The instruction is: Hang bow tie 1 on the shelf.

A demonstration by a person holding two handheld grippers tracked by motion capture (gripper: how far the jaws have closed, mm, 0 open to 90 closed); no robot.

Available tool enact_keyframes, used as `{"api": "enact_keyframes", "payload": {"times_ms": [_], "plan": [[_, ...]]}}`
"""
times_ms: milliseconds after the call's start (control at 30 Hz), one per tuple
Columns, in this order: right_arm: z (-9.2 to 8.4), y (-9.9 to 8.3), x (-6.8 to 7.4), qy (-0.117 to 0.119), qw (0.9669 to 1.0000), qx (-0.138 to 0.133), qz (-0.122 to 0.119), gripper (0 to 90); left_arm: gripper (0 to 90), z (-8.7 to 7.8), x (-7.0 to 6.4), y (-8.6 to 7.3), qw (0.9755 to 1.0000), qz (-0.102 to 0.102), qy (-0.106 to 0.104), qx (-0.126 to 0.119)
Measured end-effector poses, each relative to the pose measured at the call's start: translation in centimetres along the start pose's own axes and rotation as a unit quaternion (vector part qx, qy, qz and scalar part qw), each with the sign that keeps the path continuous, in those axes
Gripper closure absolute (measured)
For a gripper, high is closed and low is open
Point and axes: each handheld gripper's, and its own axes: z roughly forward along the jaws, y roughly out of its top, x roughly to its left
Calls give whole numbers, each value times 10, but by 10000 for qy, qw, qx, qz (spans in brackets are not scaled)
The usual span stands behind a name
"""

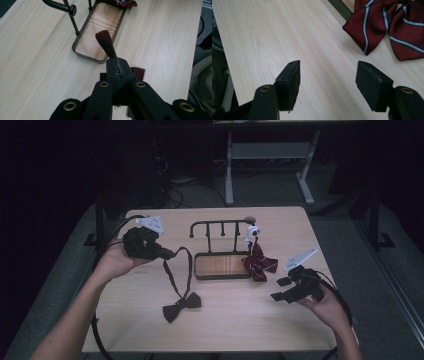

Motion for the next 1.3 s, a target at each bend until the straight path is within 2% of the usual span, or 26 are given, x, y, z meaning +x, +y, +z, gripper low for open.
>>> {"api": "enact_keyframes", "payload": {"times_ms": [300, 633, 1033, 1300], "plan": [[0, -1, -1, 0, 10000, -4, -12, 359, 900, -6, 8, 11, 9999, 58, 65, 111], [-1, 0, 0, -12, 10000, 8, -17, 358, 900, -11, 11, 23, 9997, 113, 134, 156], [-3, -1, 0, -17, 10000, 4, -47, 357, 900, -11, 11, 36, 9995, 256, 63, 171], [-3, -1, -1, -25, 10000, 12, -66, 357, 900, -9, 16, 50, 9990, 312, 87, 307]]}}
